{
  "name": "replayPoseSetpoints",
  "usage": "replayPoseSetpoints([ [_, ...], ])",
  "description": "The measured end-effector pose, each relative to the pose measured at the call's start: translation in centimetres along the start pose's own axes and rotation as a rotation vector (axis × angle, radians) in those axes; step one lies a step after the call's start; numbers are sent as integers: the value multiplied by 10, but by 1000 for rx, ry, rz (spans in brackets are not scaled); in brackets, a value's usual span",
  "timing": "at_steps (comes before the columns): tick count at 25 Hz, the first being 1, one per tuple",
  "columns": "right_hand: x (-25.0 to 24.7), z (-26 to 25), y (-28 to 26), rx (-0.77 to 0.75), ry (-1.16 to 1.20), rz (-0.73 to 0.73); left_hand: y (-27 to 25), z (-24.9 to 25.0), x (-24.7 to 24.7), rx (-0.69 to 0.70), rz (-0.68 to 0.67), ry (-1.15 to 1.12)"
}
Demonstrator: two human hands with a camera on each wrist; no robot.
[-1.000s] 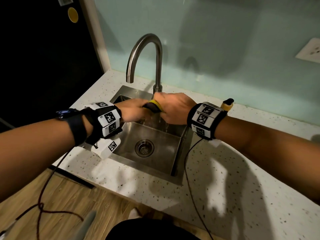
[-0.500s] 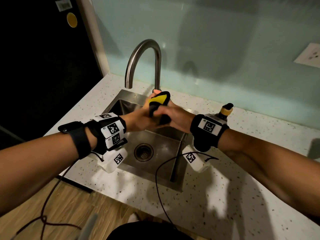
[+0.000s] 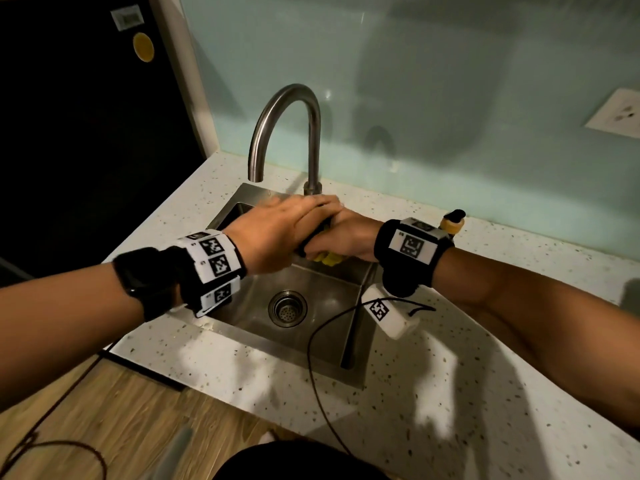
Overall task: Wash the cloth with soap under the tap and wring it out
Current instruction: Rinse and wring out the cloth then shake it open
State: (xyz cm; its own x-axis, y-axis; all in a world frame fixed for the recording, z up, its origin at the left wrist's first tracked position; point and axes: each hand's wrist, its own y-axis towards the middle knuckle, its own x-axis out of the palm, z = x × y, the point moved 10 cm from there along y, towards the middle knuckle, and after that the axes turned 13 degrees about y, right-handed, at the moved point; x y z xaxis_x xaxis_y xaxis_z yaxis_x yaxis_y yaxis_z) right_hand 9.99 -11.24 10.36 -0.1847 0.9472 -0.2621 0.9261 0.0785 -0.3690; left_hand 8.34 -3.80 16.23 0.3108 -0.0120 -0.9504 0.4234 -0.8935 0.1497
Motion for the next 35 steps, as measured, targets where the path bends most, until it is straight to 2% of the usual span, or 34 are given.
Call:
replayPoseSetpoints([
  [3,15,-1,4,12,56,-27,5,-8,2,9,-11,52],
  [7,14,-1,1,-55,16,38,2,-21,2,13,-82,329],
  [11,11,-1,-3,-60,-76,96,3,-17,-11,26,23,419],
  [12,12,2,-3,-33,-46,72,2,-16,-14,30,74,408],
  [16,27,2,-14,93,448,-166,-7,-7,-12,127,188,460],
  [19,48,-5,-28,138,466,-365,-3,1,-9,192,203,387],
  [20,53,-4,-29,150,421,-391,0,2,-12,207,193,335],
  [22,50,1,-28,156,252,-333,9,0,-14,188,64,275],
  [24,36,-13,-24,29,-68,-182,14,-10,-6,102,-170,349],
  [25,31,-27,-23,-82,-275,-122,16,-15,-4,61,-235,390],
  [27,35,-45,-24,-215,-712,-103,20,-22,-7,-21,-280,378],
  [28,32,-47,-21,-216,-821,-74,21,-24,-8,-63,-297,346],
  [31,16,-46,-15,-161,-894,3,18,-32,1,-195,-404,240],
  [35,17,-52,-19,-247,-1093,-16,13,-31,12,-325,-504,27],
])
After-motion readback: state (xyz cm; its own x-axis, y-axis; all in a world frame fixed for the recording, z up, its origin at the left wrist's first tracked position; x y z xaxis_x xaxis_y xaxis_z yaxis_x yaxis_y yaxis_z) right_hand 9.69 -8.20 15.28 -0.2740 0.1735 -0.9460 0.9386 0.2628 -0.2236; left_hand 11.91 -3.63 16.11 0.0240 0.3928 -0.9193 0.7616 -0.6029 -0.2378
